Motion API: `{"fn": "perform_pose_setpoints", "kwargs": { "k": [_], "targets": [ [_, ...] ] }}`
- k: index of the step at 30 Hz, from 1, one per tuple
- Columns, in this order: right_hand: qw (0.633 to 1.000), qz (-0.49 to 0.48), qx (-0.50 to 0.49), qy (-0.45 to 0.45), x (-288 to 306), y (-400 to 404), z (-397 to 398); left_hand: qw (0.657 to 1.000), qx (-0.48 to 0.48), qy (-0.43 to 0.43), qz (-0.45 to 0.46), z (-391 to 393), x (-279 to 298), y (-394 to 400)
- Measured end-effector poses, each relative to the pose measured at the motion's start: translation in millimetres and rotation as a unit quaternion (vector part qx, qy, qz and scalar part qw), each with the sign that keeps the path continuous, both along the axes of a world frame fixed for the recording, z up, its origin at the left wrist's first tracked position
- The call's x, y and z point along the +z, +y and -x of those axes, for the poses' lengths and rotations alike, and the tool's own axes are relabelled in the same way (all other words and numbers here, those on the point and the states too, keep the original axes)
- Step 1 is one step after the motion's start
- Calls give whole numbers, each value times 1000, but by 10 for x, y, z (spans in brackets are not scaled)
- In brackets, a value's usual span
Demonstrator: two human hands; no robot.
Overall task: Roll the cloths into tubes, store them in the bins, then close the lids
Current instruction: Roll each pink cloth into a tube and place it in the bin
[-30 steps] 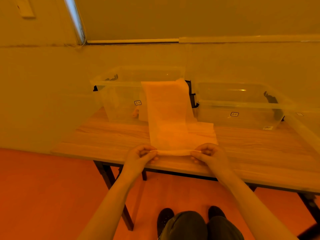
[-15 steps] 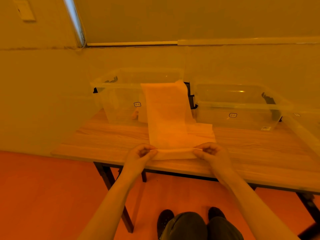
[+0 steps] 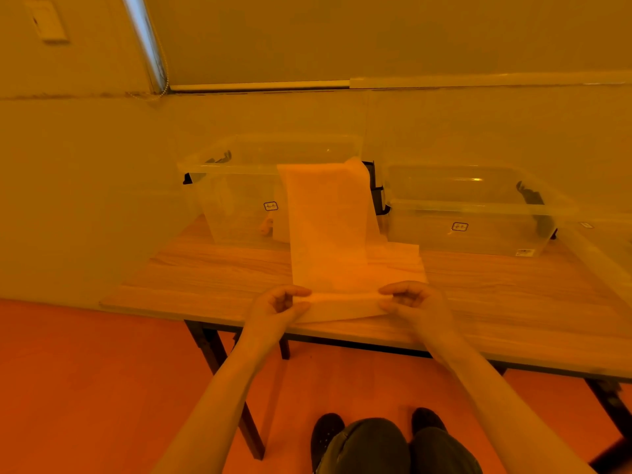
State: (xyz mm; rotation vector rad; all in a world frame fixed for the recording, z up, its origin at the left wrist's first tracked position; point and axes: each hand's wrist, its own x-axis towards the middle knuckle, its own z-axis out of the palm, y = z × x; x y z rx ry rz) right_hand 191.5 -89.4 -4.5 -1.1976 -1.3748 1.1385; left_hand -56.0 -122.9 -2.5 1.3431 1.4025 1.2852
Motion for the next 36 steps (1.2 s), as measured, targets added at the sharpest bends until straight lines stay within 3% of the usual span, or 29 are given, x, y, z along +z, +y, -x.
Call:
{"fn": "perform_pose_setpoints", "kwargs": {
  "k": [18,30,36],
  "targets": [
    [997,-44,0,-70,-62,27,2,1000,17,1,9,16,-33,32],
    [999,-41,26,-25,-57,20,12,997,8,56,-44,28,-83,67],
    [996,-26,34,-81,-65,3,7,998,4,48,-33,64,-102,42]
  ]
}}
